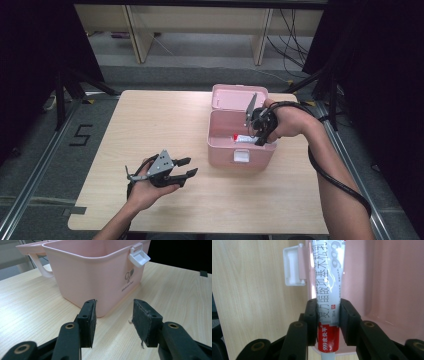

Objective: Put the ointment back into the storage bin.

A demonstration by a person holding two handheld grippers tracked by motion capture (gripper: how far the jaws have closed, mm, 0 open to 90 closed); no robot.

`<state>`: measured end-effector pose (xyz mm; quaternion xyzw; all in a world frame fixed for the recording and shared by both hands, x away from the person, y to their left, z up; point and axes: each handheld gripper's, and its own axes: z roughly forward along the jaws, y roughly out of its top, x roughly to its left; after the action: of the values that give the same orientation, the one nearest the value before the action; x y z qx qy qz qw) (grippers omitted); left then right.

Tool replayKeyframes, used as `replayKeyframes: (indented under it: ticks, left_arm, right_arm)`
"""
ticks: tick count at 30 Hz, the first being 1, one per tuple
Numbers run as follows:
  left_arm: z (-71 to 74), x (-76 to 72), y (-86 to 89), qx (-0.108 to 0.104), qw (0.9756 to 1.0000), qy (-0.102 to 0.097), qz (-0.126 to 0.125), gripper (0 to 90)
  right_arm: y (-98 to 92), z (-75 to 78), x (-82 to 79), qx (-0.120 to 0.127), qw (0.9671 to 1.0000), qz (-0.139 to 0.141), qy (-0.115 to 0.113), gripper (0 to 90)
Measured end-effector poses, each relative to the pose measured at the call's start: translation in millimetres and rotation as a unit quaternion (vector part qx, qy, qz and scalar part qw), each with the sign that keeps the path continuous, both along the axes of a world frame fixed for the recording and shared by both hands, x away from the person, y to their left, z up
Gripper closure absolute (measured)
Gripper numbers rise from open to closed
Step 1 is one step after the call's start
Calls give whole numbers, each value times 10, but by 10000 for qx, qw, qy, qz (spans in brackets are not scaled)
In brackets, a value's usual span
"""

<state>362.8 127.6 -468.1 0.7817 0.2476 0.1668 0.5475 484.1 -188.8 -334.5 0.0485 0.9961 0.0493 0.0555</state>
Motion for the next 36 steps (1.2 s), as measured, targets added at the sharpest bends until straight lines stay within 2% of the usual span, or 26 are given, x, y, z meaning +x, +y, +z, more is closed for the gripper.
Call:
replayKeyframes:
  ticks: [2, 3, 4, 5, 7, 8, 12, 14, 15, 18, 21, 23, 26, 27, 28, 29, 30, 32, 35, 36]
  left_arm:
    - [-1, 0, 0, 4, 10000, -2, -6, 532]
    - [-1, 0, -2, -4, 10000, 1, -1, 532]
    - [0, 0, -3, -6, 10000, 1, -1, 531]
    - [0, 1, -3, -8, 10000, -1, -2, 531]
    - [0, 3, -3, -8, 10000, -6, -1, 531]
    - [-1, 3, -4, -8, 10000, -6, -3, 530]
    - [-14, 4, -11, -61, 10000, 9, -25, 528]
    - [-11, -1, -10, -21, 10000, 19, 3, 528]
    - [-13, -1, -11, -24, 10000, 22, 3, 527]
    - [-15, 1, -13, -12, 10000, 6, -12, 526]
    - [-14, -1, -10, -22, 10000, 17, 1, 524]
    - [-14, -1, -8, -28, 10000, 26, 13, 524]
    - [-19, -2, -7, -27, 10000, 38, 19, 523]
    - [-20, -1, -6, -16, 10000, 36, 19, 523]
    - [-23, 0, -6, -12, 10000, 36, 18, 523]
    - [-25, 0, -6, -12, 10000, 36, 17, 523]
    - [-26, 0, -7, -17, 10000, 39, 18, 523]
    - [-28, -1, -6, -21, 10000, 41, 20, 522]
    - [-29, 1, -3, -7, 10000, 28, 4, 522]
    - [-27, -1, -1, 18, 10000, 45, 11, 521]
  right_arm:
    - [-7, -12, 22, -24, 10000, 52, 41, 712]
    - [0, 0, -7, -119, 9997, -188, 53, 712]
    - [-7, -19, 31, -45, 10000, 76, 9, 712]
    - [0, -20, 20, -16, 10000, -3, 28, 712]
    - [-1, -29, 35, 7, 10000, 19, 34, 712]
    - [-1, -26, 22, -39, 9999, -137, 55, 712]
    - [-7, -53, 60, 14, 10000, 37, 6, 712]
    - [3, -44, 32, -46, 9998, -195, 63, 712]
    - [2, -62, 68, 39, 10000, 58, -1, 712]
    - [4, -63, 44, -72, 9997, -207, 52, 712]
    - [4, -79, 78, 28, 10000, -23, -16, 712]
    - [6, -85, 71, -33, 9999, -139, 68, 712]
    - [7, -109, 107, 24, 10000, 61, 8, 712]
    - [4, -110, 92, -48, 9999, -142, 43, 712]
    - [6, -113, 87, -50, 9998, -202, 36, 712]
    - [6, -127, 108, 11, 10000, -83, 33, 712]
    - [3, -133, 114, 35, 10000, -84, -8, 712]
    - [0, -142, 106, -1, 9997, -217, 87, 712]
    - [-2, -157, 128, -5, 9999, -120, 1, 712]
    - [-4, -172, 152, 63, 10000, 42, -31, 712]
